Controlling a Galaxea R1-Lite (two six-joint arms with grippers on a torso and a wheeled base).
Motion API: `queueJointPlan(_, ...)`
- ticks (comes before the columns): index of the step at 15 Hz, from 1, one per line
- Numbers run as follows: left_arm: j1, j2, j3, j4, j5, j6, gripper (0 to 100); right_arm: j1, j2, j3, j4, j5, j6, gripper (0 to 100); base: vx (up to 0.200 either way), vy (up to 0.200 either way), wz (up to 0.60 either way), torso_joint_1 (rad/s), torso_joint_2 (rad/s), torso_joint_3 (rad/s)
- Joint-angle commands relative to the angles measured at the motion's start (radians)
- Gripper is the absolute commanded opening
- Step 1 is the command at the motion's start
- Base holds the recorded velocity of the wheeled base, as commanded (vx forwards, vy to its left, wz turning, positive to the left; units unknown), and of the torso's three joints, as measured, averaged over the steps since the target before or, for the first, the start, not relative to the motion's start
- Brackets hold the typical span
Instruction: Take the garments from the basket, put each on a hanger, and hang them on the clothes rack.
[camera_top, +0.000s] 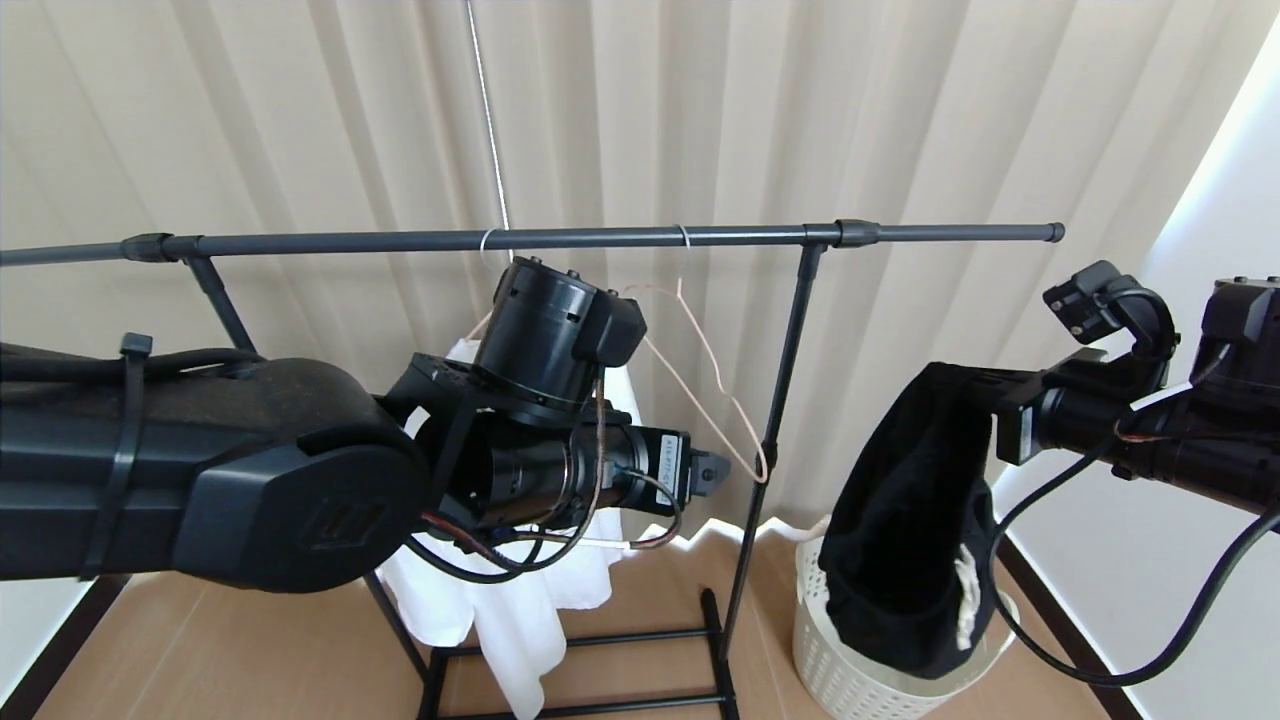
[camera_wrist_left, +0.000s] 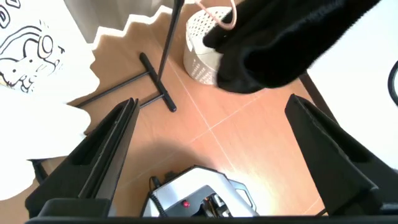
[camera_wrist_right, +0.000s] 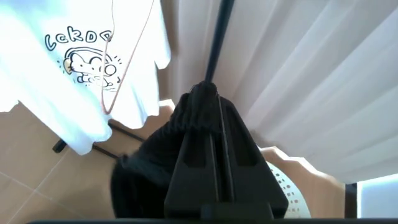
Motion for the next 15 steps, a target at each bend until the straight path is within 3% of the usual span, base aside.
queueJointPlan(1, 0.019, 0.025, -0.034, -0.002, 0.003, -0.001, 100, -0.003, 0.0, -0.008, -0.001, -0.007, 0.001, 0, 0.0, 0.0, 0.0, 0.0, 0.0, 0.0)
queueJointPlan(2, 0.03, 0.039, -0.053, -0.002, 0.005, -0.001, 100, -0.001, 0.005, -0.018, 0.001, -0.021, 0.003, 0, 0.0, 0.0, 0.0, 0.0, 0.0, 0.0)
queueJointPlan(5, 0.068, 0.102, -0.137, -0.001, 0.012, -0.001, 100, 0.024, 0.077, -0.072, -0.014, -0.173, 0.02, 0, 0.0, 0.0, 0.0, 0.0, 0.0, 0.0)
queueJointPlan(9, 0.119, 0.199, -0.275, 0.006, 0.062, 0.017, 100, 0.079, 0.083, -0.113, -0.016, -0.221, 0.135, 0, 0.0, 0.0, 0.0, 0.0, 0.0, 0.0)
queueJointPlan(12, 0.115, 0.259, -0.323, 0.004, 0.066, 0.035, 100, 0.105, 0.126, -0.155, -0.017, -0.32, 0.145, 0, 0.0, 0.0, 0.0, 0.0, 0.0, 0.0)
queueJointPlan(15, 0.111, 0.28, -0.343, -0.002, 0.071, 0.04, 100, 0.109, 0.14, -0.156, -0.016, -0.337, 0.159, 0, 0.0, 0.0, 0.0, 0.0, 0.0, 0.0)
